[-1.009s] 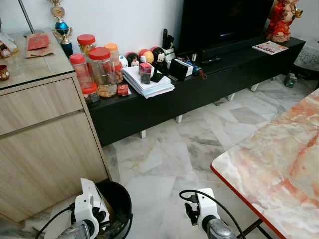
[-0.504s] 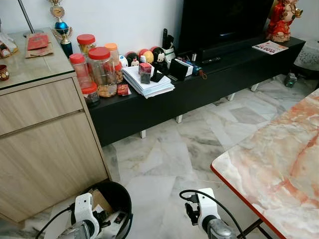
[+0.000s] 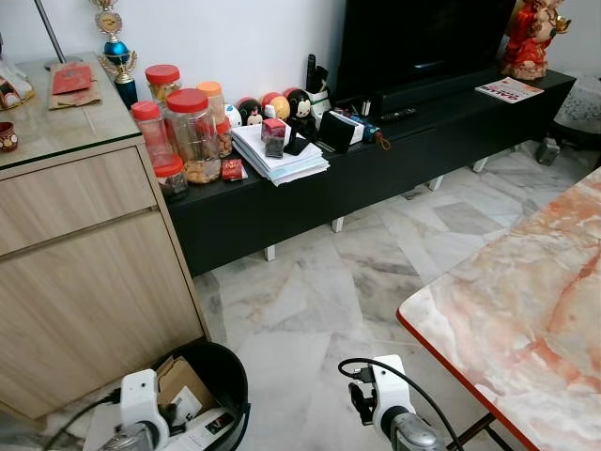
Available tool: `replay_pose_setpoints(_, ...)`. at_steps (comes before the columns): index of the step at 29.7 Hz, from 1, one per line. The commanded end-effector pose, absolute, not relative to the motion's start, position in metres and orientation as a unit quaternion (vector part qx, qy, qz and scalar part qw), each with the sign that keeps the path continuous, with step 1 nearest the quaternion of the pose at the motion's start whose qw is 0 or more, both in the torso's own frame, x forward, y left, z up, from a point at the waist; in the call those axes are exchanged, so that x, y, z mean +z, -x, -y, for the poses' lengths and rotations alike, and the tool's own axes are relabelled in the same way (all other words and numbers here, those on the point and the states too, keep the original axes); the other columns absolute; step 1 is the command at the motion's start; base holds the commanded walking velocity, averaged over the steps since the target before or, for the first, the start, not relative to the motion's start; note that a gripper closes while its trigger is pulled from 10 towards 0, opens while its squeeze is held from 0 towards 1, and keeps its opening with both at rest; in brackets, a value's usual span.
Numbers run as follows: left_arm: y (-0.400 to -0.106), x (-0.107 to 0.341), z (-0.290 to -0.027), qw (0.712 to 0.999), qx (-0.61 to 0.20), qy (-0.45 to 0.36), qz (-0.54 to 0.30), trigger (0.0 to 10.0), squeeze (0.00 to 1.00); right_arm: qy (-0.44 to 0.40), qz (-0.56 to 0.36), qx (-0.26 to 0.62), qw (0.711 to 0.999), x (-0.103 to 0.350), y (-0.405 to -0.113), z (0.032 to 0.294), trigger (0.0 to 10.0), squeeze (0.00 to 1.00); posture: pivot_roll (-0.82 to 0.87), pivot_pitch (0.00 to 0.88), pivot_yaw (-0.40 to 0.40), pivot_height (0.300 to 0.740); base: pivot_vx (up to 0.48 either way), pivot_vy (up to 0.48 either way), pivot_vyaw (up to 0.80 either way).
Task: Picking trash to rubbish bin
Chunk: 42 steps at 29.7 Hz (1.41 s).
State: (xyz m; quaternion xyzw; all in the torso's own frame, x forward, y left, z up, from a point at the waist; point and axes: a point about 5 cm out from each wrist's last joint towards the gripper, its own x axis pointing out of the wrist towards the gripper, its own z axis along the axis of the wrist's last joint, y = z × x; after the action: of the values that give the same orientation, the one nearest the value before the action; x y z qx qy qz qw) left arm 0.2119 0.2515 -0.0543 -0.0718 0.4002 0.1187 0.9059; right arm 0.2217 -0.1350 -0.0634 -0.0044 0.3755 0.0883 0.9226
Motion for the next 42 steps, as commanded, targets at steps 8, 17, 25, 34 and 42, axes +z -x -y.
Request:
replay_pose_setpoints(8,-0.199,-0.043,-0.286,0.901,0.267,-0.072,-0.334,10.0,0.00,-0.018,-0.376,0.069,0.924,-0.063,-0.223,0.136,10.0,0.00,-0.01,0.000,-0.049,0.740,0.000,0.000,0.00)
replay_pose_setpoints(17,-0.187,-0.056,-0.273,0.893,0.240,-0.113,-0.365,10.0,0.00,-0.022,-0.392,0.056,0.918,-0.070,-0.211,0.143,10.0,0.00,-0.03,0.000,-0.035,0.740,0.000,0.000,0.00)
replay_pose_setpoints(25,-0.179,-0.065,-0.262,0.883,0.209,-0.121,-0.402,10.0,0.00,-0.019,-0.412,0.054,0.910,-0.078,-0.197,0.144,10.0,0.00,-0.03,0.000,-0.026,0.740,0.000,0.000,0.00)
replay_pose_setpoints(34,-0.178,-0.065,-0.264,0.884,0.209,-0.122,-0.400,10.0,0.00,-0.023,-0.410,0.049,0.910,-0.078,-0.197,0.145,10.0,0.00,-0.02,0.000,-0.026,0.740,0.000,0.000,0.00)
replay_pose_setpoints(42,-0.176,-0.065,-0.264,0.886,0.208,-0.120,-0.398,10.0,0.00,-0.025,-0.408,0.051,0.911,-0.077,-0.199,0.142,10.0,0.00,-0.02,0.000,-0.020,0.740,0.000,0.000,0.00)
